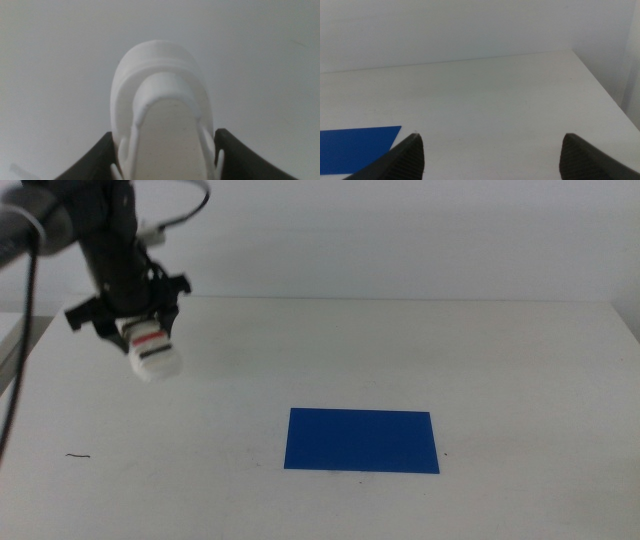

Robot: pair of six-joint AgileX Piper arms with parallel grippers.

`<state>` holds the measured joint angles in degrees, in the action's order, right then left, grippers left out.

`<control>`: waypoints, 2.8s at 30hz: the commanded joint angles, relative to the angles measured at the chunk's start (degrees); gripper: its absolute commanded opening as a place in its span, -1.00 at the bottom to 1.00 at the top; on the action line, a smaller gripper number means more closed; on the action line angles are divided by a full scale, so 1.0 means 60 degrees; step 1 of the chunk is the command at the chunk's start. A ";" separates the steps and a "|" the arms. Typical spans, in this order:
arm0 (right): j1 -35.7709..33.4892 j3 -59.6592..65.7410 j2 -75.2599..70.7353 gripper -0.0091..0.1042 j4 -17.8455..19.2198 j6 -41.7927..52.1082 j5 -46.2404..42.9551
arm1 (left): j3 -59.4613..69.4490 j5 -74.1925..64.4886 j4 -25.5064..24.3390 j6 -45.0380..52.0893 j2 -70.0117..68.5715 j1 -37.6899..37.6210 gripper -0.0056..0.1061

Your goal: Use one arm to grab the shoe from the table and place it on the mat.

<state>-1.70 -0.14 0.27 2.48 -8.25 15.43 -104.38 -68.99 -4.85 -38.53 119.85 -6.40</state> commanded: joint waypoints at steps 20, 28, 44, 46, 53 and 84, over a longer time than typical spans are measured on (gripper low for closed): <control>0.0020 0.0023 -0.0045 0.56 0.0059 0.0058 -0.0064 | 0.0741 0.0777 0.0808 -0.3405 -0.0390 -0.5298 -0.93; 0.0020 0.0023 -0.0045 0.56 0.0059 0.0058 -0.0064 | -0.1400 -0.0161 0.0563 -0.2448 0.1109 -0.5795 -0.93; 0.0020 0.0023 -0.0045 0.56 0.0059 0.0058 -0.0064 | -0.1400 -0.0161 0.1089 1.0762 0.1274 -0.5895 -0.93; 0.0020 0.0023 -0.0045 0.56 0.0059 0.0058 -0.0064 | -0.1400 -0.0161 0.1368 1.2361 0.1354 -0.5895 -0.93; 0.0020 0.0023 -0.0045 0.56 0.0059 0.0058 -0.0064 | -0.1400 -0.0161 0.1594 1.6186 0.1626 -0.5876 -0.93; 0.0020 0.0023 -0.0045 0.56 0.0059 0.0058 -0.0064 | -0.1400 -0.0161 0.1061 1.5539 0.2171 -0.5876 -0.73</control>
<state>-1.70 -0.14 0.27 2.48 -8.25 15.43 -112.55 -69.82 1.93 55.23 133.04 -41.64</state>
